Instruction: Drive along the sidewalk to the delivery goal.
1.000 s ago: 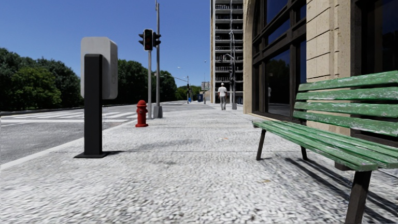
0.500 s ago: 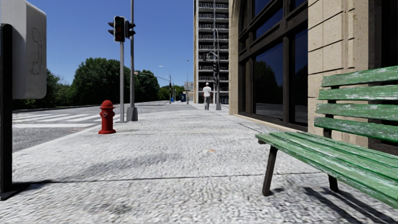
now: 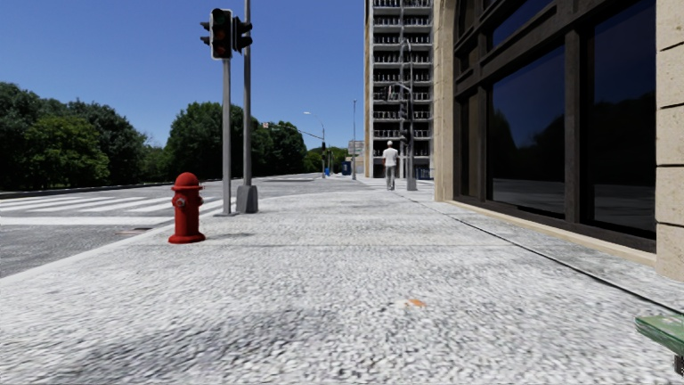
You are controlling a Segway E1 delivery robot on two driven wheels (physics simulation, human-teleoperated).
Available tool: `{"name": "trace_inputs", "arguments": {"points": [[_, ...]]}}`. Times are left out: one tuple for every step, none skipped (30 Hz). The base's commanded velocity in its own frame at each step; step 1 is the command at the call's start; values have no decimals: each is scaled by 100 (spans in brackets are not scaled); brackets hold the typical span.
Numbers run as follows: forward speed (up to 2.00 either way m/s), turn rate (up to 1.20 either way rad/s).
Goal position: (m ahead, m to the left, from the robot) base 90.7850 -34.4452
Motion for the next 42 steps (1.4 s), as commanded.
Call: {"name": "trace_inputs", "arguments": {"points": [[200,0],[200,0],[200,0],[200,0],[200,0],[200,0],[200,0],[200,0],[200,0],[200,0],[200,0],[200,0],[200,0],[200,0],[200,0],[200,0],[200,0],[200,0],[200,0],[200,0],[200,0],[200,0],[200,0],[200,0],[200,0],[200,0],[200,0],[200,0],[200,0],[200,0],[200,0],[200,0],[200,0],[200,0],[200,0],[200,0],[200,0],[200,0],[200,0],[200,0],[200,0],[200,0]]}}
